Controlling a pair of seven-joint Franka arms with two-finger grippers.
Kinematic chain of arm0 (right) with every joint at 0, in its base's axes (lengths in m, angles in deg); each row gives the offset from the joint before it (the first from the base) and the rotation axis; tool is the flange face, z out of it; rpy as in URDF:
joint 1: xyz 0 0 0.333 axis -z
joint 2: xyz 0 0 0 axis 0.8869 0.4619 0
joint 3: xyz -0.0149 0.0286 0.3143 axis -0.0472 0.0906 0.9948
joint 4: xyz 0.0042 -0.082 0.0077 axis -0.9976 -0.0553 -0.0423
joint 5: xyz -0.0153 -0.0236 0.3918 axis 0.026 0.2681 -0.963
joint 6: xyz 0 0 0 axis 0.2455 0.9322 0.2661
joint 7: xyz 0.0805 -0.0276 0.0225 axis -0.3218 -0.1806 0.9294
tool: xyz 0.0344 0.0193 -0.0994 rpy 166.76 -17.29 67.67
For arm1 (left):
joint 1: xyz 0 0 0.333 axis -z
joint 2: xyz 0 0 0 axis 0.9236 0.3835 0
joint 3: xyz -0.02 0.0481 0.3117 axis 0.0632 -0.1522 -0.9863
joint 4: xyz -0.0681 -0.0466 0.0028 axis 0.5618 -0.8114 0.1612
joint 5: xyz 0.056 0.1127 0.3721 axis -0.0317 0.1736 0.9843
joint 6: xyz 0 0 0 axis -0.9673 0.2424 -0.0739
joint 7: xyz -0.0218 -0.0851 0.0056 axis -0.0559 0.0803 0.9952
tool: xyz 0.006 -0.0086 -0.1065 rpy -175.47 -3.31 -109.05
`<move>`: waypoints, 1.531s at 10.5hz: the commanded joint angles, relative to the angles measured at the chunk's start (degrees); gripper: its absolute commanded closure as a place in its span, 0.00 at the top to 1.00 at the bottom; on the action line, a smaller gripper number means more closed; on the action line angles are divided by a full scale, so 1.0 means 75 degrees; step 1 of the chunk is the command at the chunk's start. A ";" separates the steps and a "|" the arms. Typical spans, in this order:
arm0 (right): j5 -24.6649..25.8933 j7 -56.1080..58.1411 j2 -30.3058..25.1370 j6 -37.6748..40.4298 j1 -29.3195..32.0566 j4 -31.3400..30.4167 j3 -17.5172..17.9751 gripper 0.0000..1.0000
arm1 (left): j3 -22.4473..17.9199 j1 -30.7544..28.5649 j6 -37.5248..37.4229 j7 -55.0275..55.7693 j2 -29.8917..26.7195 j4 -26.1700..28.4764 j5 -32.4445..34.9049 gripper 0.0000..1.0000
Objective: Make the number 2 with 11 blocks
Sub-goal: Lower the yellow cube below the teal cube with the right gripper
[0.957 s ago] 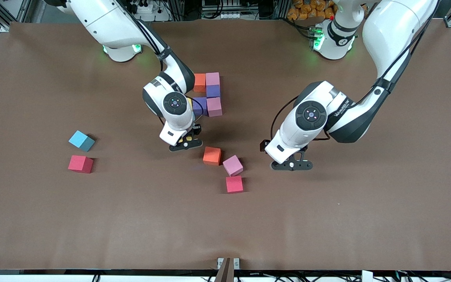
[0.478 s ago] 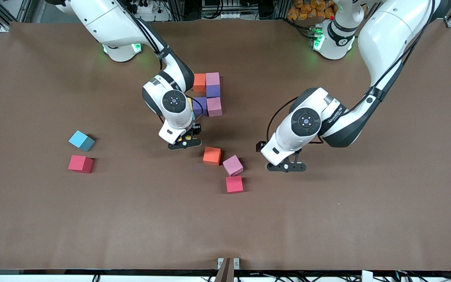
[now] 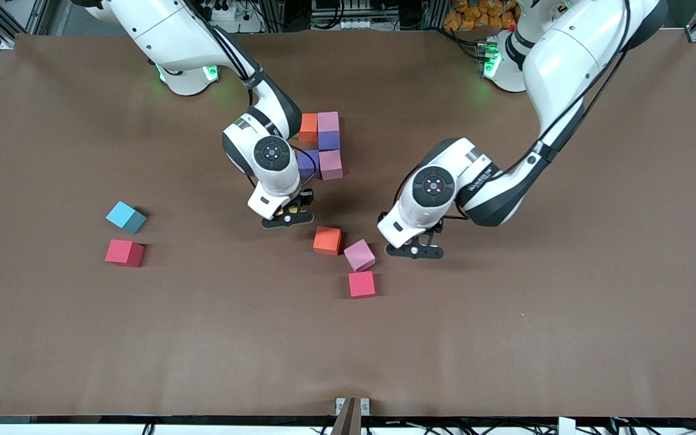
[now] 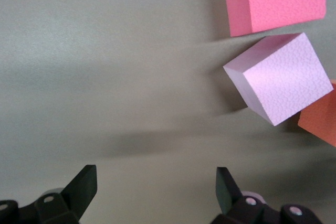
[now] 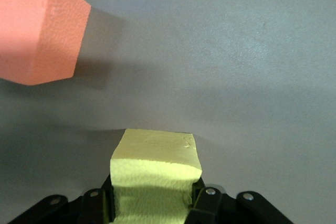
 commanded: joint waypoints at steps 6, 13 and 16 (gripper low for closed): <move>0.0100 0.0239 -0.0318 -0.0065 0.0216 -0.0300 0.0117 0.07 | -0.0115 -0.0055 -0.0022 -0.0039 -0.0092 -0.0113 0.0032 1.00; 0.0112 0.0182 -0.0319 -0.0065 0.0205 -0.0370 0.0117 0.93 | -0.0115 -0.0008 -0.0010 -0.0039 -0.0045 -0.0313 -0.0014 1.00; 0.0112 0.0182 -0.0319 -0.0077 0.0193 -0.0358 0.0117 1.00 | -0.0115 0.0004 0.0001 -0.0039 -0.0022 -0.0313 0.0021 1.00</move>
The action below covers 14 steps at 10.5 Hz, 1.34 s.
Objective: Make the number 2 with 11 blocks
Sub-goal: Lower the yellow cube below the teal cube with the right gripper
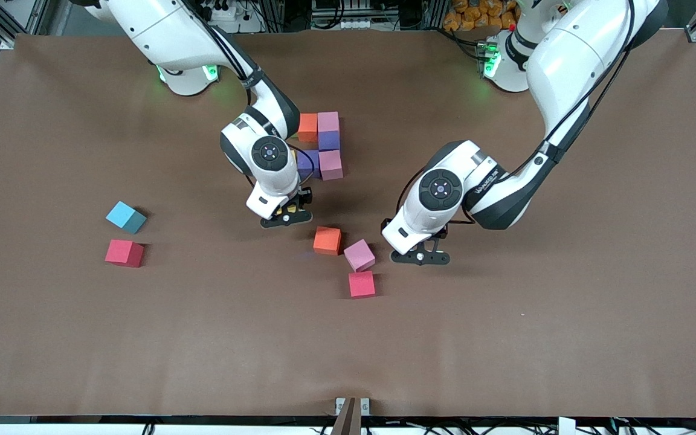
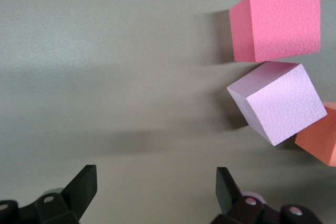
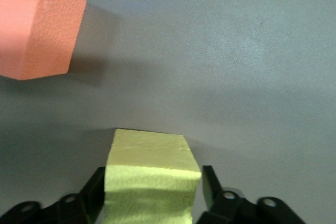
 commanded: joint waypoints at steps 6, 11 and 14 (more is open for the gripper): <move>0.0147 0.0019 -0.0272 -0.0062 0.0111 -0.0267 0.0096 1.00 | -0.0034 0.0060 0.0138 -0.0034 -0.0033 -0.0058 0.0021 1.00; 0.0205 0.0031 -0.0260 -0.0085 0.0123 -0.0384 0.0084 1.00 | -0.0034 0.0037 0.0302 -0.0034 -0.0033 -0.0069 0.0009 1.00; 0.0217 0.0031 -0.0249 -0.0132 0.0135 -0.0396 0.0084 1.00 | -0.0034 0.0025 0.0314 -0.0046 -0.0033 -0.0069 0.0009 1.00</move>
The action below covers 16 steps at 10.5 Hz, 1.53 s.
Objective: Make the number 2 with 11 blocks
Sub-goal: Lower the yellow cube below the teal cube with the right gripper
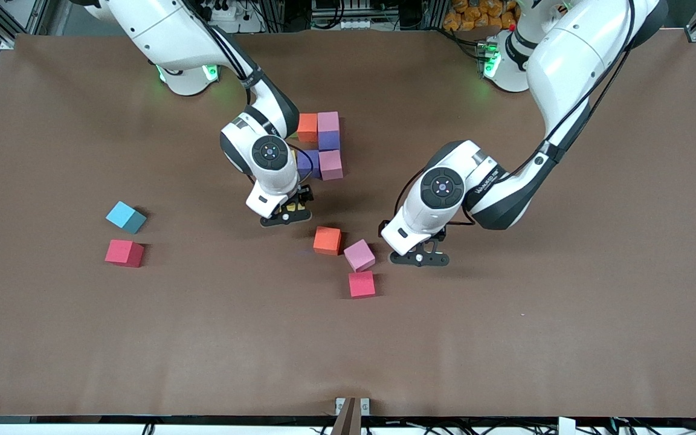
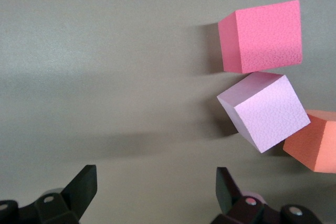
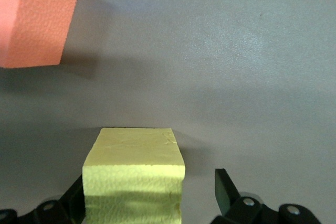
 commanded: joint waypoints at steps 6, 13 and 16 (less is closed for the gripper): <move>-0.0260 -0.0340 -0.0237 -0.0724 0.0238 -0.0425 0.0098 1.00 | -0.0045 -0.0004 0.0102 -0.0070 -0.0033 -0.0154 0.0079 1.00; -0.0906 -0.0270 -0.0589 -0.0796 0.0437 0.0005 0.0109 1.00 | -0.0068 -0.0238 0.0126 -0.0163 -0.0103 -0.0142 0.0068 1.00; -0.0942 -0.0328 -0.0052 -0.0796 0.0449 0.0778 0.0098 1.00 | -0.0057 -0.0134 0.0648 -0.0411 -0.0080 -0.0201 0.0009 1.00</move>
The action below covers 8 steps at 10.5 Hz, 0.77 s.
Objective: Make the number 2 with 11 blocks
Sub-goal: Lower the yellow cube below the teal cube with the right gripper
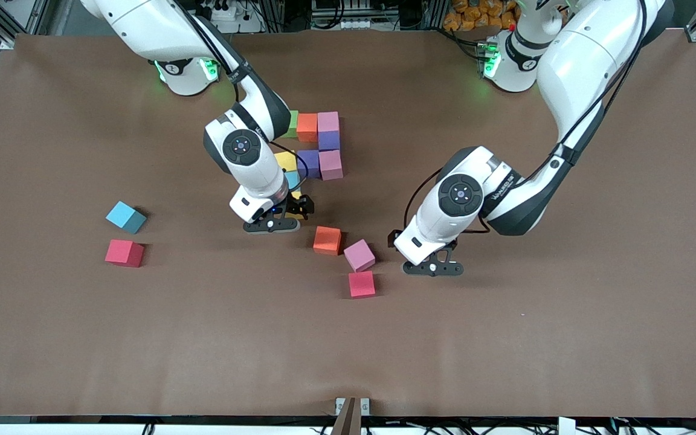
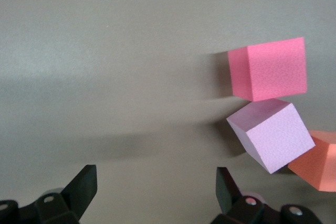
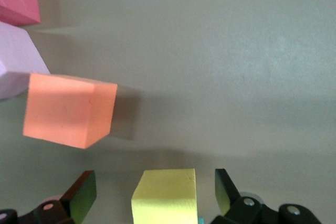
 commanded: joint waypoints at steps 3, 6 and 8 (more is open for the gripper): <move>-0.0049 -0.1209 0.1237 0.0578 -0.0187 0.1902 0.0089 1.00 | -0.0182 0.0917 0.1679 0.1600 0.0075 -0.0027 -0.0180 1.00; 0.0092 -0.1225 0.1358 0.1003 0.0009 0.2318 0.0007 1.00 | -0.0418 0.1343 0.1717 0.3142 0.0064 -0.0027 -0.0087 1.00; 0.0069 -0.0492 0.1171 0.1492 0.0734 0.2318 -0.0005 1.00 | -0.0418 0.1215 0.1717 0.2957 0.0052 -0.0015 0.0053 1.00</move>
